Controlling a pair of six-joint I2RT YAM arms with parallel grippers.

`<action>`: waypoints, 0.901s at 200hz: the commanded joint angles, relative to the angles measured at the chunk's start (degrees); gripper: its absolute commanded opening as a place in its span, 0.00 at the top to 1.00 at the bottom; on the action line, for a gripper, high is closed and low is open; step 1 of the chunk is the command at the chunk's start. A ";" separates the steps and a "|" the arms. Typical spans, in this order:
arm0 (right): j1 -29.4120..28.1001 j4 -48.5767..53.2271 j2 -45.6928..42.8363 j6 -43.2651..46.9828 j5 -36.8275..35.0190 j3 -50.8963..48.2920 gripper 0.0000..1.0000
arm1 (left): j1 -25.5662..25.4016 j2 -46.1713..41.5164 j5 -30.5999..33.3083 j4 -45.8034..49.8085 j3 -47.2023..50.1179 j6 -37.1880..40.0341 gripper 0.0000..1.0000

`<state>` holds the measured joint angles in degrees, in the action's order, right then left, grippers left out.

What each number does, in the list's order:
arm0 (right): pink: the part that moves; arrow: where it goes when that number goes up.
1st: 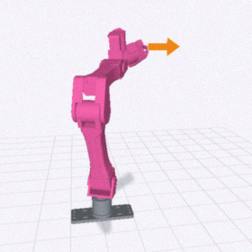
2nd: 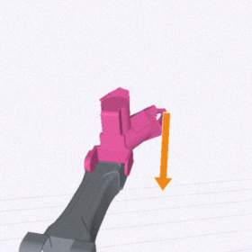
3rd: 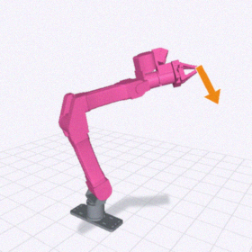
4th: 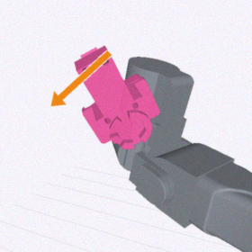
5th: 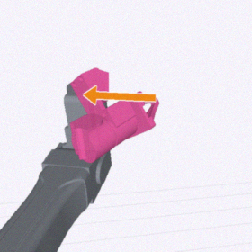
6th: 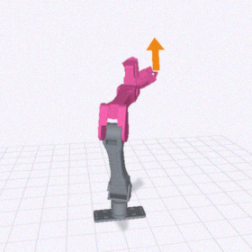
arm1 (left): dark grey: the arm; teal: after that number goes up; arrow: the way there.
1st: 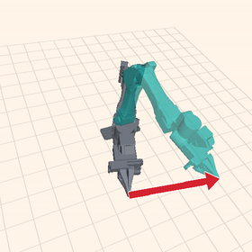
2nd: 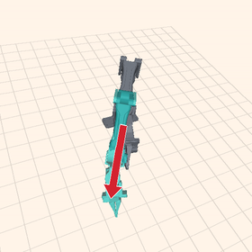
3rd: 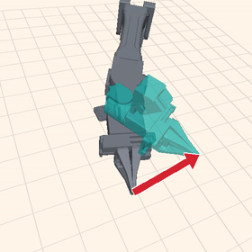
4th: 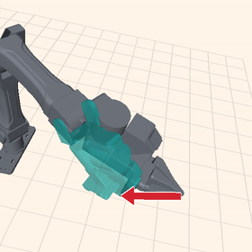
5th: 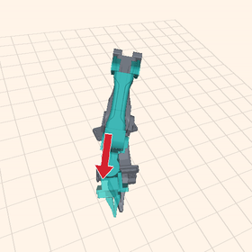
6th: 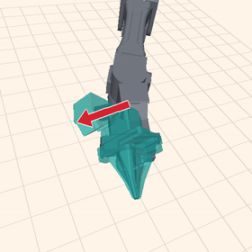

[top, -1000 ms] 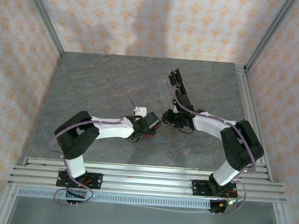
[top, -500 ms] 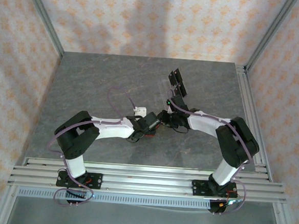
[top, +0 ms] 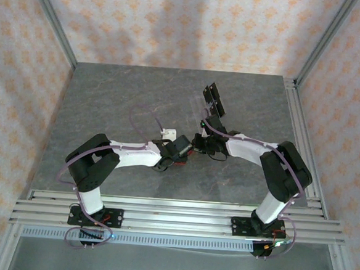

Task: Put the credit cards into the card holder
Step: Close the card holder at the center of the table.

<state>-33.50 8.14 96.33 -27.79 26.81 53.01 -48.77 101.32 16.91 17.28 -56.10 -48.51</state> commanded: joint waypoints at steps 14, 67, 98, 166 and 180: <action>-0.39 2.13 -2.90 1.00 -1.42 -0.10 0.87 | -0.47 0.77 0.86 1.71 -0.15 0.19 0.00; -0.35 2.32 -2.79 1.23 -1.35 -0.19 0.87 | -0.45 0.81 0.94 1.78 -0.32 0.22 0.00; -0.35 2.14 -2.14 1.37 -0.99 -0.45 0.85 | -0.51 0.81 0.98 1.68 -0.36 0.26 0.00; -0.34 1.87 -1.21 1.45 -0.80 -0.54 0.98 | -0.47 0.94 1.08 1.66 -0.55 0.35 0.00; -0.35 1.86 -1.17 1.52 -0.86 -0.54 1.00 | -0.46 0.84 1.06 1.67 -0.60 0.36 0.00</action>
<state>-33.52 9.23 95.00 -26.96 26.85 52.84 -48.77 101.32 16.91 17.28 -56.12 -48.51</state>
